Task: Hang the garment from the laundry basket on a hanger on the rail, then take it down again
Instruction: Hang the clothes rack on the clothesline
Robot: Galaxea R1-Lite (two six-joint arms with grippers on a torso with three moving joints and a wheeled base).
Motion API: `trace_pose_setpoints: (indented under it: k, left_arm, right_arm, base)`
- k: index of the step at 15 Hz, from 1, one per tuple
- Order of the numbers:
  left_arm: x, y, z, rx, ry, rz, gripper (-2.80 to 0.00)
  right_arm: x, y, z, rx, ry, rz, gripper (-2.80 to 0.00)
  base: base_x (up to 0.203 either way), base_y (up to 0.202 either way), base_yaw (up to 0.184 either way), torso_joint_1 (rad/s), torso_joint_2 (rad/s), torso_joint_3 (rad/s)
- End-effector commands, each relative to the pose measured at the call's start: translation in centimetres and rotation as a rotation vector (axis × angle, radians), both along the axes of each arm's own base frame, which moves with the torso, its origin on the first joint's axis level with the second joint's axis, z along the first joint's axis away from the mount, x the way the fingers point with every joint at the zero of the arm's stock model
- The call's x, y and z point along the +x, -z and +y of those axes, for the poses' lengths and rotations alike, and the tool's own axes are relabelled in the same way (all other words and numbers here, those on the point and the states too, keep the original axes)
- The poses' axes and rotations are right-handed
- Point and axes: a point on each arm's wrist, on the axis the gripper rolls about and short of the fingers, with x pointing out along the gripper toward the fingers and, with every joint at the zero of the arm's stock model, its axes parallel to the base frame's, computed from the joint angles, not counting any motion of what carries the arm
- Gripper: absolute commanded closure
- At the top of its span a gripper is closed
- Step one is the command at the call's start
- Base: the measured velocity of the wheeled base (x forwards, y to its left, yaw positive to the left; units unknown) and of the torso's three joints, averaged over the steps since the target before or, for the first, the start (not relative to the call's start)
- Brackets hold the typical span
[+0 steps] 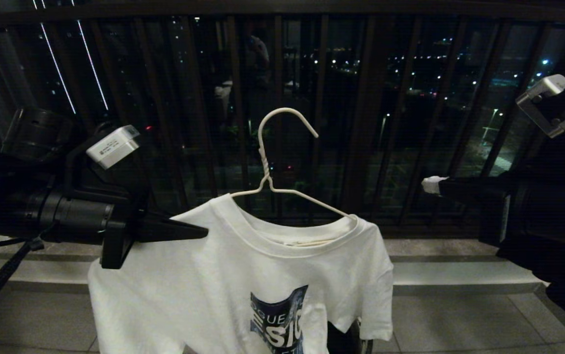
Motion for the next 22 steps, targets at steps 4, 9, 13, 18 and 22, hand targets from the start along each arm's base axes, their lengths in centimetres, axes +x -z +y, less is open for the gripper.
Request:
trace_pose_setpoints:
  k: [4, 9, 13, 18, 22]
  left_arm:
    - [-1.1, -0.6, -0.1, -0.007, 0.018, -0.026, 0.0]
    - [-2.0, -1.0, -0.2, -0.011, 0.029, -0.047, 0.0]
    - [-2.5, -1.3, -0.1, -0.012, 0.03, -0.061, 0.0]
    - [-3.2, -1.7, 0.0, -0.016, 0.03, -0.084, 0.0]
    - [-3.3, -1.5, -0.1, -0.012, 0.039, -0.085, 0.0]
  right_arm:
    - [-0.1, -0.3, -0.4, 0.004, 0.016, -0.015, 0.0]
    - [0.2, -0.5, -0.9, 0.003, 0.044, -0.022, 0.0]
    - [0.5, -0.5, -1.1, 0.002, 0.059, -0.021, 0.0]
    - [0.5, -0.5, -1.2, 0.002, 0.063, -0.021, 0.0]
    - [0.4, -0.4, -1.2, 0.004, 0.065, -0.018, 0.0]
  base:
    - [0.0, 0.0, 0.0, 0.098, -0.51, -0.347]
    - [0.0, 0.0, 0.0, 0.135, -0.47, -0.326]
    - [0.0, 0.0, 0.0, 0.173, -0.48, -0.306]
    - [0.0, 0.0, 0.0, 0.197, -0.5, -0.301]
    - [0.0, 0.0, 0.0, 0.225, -0.53, -0.304]
